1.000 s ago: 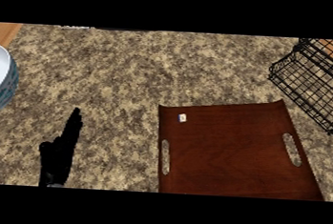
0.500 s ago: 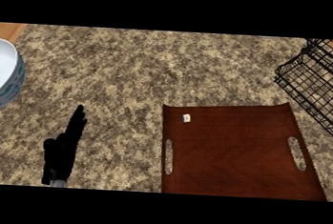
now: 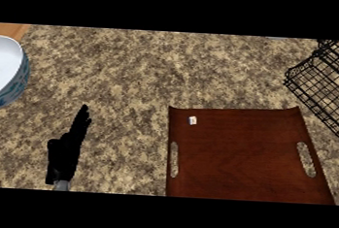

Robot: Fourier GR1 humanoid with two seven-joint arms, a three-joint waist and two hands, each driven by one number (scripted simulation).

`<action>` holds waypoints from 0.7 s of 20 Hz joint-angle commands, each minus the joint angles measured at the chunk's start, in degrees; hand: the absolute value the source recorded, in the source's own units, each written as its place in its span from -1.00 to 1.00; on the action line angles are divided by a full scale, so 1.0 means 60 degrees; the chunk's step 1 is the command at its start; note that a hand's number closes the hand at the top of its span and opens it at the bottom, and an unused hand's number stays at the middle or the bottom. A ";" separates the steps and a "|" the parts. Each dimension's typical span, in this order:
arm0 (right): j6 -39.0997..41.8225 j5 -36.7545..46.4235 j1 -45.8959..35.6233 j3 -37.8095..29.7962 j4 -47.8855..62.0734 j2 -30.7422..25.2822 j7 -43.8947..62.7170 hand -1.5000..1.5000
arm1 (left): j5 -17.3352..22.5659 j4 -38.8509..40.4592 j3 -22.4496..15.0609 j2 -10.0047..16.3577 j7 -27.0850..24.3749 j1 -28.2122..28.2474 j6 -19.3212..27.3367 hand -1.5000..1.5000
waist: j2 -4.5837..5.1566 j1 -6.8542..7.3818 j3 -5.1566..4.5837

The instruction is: Pick the tomato from the tray and place it in the tiered basket

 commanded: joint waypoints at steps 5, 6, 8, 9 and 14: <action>-0.0849 0.0645 -0.2080 0.1729 0.3695 -0.0369 -0.1376 1.00 | -0.0167 0.0850 0.0061 -0.0154 0.0287 -0.0516 -0.0124 0.00 | 0.0113 0.0116 -0.0055; -0.1074 0.0913 -0.2209 0.2162 0.3431 -0.0025 -0.1046 1.00 | -0.0141 0.0421 -0.0019 -0.0165 0.0146 0.0119 -0.0130 0.00 | 0.0075 0.0095 -0.0055; -0.0904 0.0752 -0.1814 0.1760 0.4124 -0.0190 -0.2233 1.00 | -0.0187 0.0258 -0.0071 -0.0240 -0.0249 0.0635 -0.0101 0.00 | 0.0050 0.0008 -0.0050; -0.0996 0.0915 -0.2199 0.2022 0.4677 -0.0282 -0.2422 1.00 | -0.0101 0.0047 -0.0008 -0.0107 0.0149 0.0587 -0.0171 0.00 | 0.0068 0.0090 -0.0049; -0.1856 0.1807 -0.3250 0.2861 0.6635 0.0189 -0.2806 1.00 | -0.0193 0.0677 0.0220 -0.0101 0.0066 -0.0029 -0.0269 0.00 | 0.0107 0.0142 -0.0051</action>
